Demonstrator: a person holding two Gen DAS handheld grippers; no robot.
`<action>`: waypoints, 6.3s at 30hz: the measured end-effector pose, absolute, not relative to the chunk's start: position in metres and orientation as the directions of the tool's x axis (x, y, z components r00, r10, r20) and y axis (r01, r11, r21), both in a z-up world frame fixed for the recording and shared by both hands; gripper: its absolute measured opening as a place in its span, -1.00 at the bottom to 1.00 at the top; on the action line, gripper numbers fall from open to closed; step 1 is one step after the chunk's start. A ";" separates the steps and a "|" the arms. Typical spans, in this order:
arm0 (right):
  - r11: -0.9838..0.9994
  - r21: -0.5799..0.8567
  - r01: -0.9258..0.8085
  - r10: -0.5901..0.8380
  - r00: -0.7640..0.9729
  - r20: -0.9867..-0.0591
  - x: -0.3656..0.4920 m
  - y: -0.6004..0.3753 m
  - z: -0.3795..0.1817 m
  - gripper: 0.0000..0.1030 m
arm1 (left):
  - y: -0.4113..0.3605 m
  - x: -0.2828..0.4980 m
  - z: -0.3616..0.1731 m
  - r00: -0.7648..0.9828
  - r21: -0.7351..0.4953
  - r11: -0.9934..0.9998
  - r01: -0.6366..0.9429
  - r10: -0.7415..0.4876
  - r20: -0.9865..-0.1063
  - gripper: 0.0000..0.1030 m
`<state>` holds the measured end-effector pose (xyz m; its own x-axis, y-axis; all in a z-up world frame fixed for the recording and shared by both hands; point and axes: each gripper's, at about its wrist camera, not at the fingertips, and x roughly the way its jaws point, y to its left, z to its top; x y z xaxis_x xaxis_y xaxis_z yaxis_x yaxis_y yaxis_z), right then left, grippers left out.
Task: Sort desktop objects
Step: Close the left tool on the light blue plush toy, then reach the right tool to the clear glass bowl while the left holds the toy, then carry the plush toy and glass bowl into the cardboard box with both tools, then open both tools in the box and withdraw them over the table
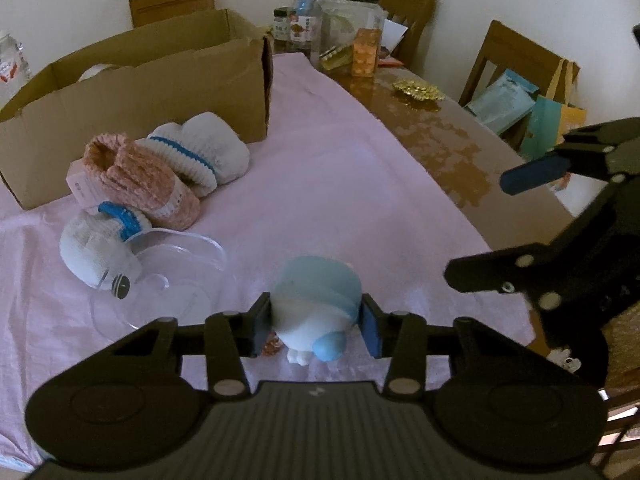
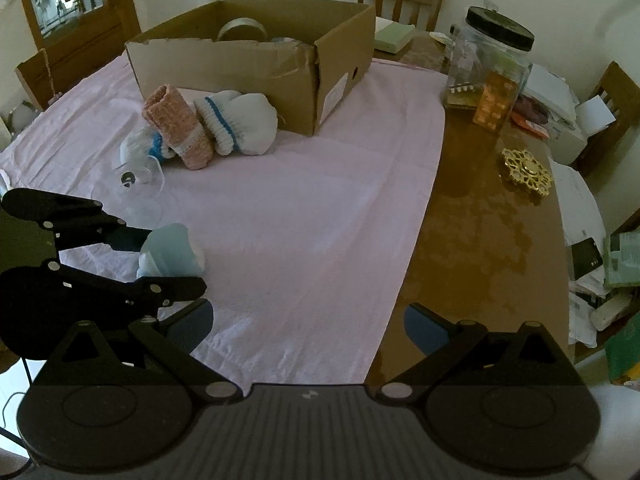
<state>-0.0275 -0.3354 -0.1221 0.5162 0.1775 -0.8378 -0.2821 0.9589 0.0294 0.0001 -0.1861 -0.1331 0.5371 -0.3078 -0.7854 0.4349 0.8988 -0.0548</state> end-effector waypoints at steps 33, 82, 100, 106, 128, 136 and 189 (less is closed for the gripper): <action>0.843 0.052 -0.535 0.315 0.413 -0.854 0.006 -0.243 -0.147 1.00 | -0.084 -0.021 -0.066 0.609 -0.060 0.959 0.277 -0.223 -0.761 -0.15; 0.698 0.016 -0.716 0.246 0.219 -0.944 0.068 -0.151 -0.153 1.00 | -0.009 0.014 -0.074 0.612 -0.122 0.972 0.202 -0.223 -0.759 -0.14; 0.608 -0.080 -0.790 0.180 0.235 -0.955 0.075 -0.133 -0.138 0.56 | 0.002 0.027 -0.075 0.594 -0.128 0.962 0.240 -0.250 -0.764 -0.14; 0.611 -0.073 -0.788 0.178 0.227 -0.958 0.073 -0.135 -0.129 0.56 | 0.002 0.033 -0.069 0.591 -0.122 0.956 0.269 -0.263 -0.762 -0.14; 0.767 -0.068 -0.638 0.219 0.359 -0.907 0.083 -0.147 -0.050 0.54 | -0.001 0.085 -0.024 0.565 -0.098 0.897 0.430 -0.353 -0.746 -0.14; 0.761 -0.086 -0.644 0.243 0.405 -0.881 0.097 -0.160 -0.030 0.54 | -0.011 0.111 -0.005 0.601 -0.102 0.901 0.421 -0.361 -0.713 -0.14; 0.866 -0.131 -0.483 0.170 0.530 -0.830 0.257 -0.205 -0.008 0.54 | 0.008 0.169 -0.019 0.628 0.018 0.946 0.324 -0.201 -0.752 0.79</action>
